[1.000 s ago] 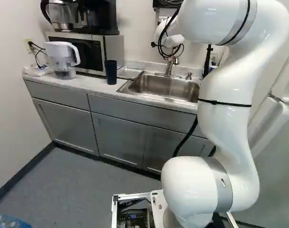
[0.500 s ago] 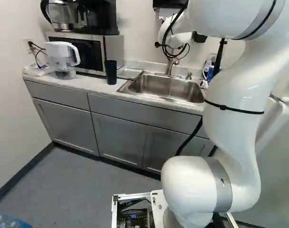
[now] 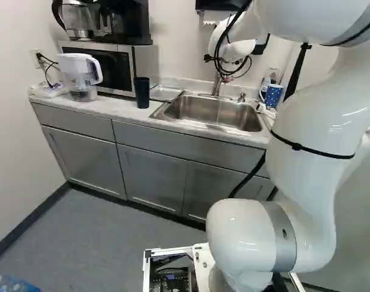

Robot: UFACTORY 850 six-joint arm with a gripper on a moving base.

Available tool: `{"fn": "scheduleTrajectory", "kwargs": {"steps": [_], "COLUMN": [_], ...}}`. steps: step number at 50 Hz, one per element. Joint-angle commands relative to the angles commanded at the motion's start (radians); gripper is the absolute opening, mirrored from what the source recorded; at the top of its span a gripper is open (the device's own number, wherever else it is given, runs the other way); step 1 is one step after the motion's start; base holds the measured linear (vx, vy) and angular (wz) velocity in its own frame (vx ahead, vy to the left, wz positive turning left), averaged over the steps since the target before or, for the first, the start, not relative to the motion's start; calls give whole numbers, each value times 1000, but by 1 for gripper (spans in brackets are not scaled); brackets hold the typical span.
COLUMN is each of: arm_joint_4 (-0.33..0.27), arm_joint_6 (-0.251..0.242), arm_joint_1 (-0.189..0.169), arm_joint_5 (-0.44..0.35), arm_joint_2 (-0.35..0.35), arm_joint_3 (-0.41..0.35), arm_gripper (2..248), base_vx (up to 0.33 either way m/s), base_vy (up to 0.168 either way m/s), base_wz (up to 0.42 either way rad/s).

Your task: Rinse the cup and place it in the tray

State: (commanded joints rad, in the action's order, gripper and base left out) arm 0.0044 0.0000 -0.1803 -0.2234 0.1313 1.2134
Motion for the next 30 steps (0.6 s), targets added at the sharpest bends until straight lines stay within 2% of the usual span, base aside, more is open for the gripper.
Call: {"fn": "scheduleTrajectory", "kwargs": {"steps": [9,30], "arm_joint_4": [0,0], "arm_joint_6": [0,0], "arm_joint_1": [-11,-34], "arm_joint_5": [60,274], "arm_joint_2": [-44,-142], "arm_joint_3": [-46,-147], "arm_gripper": [247,247], "base_vx": [0,0], "base_vy": [0,0], "base_wz": [0,0]}}
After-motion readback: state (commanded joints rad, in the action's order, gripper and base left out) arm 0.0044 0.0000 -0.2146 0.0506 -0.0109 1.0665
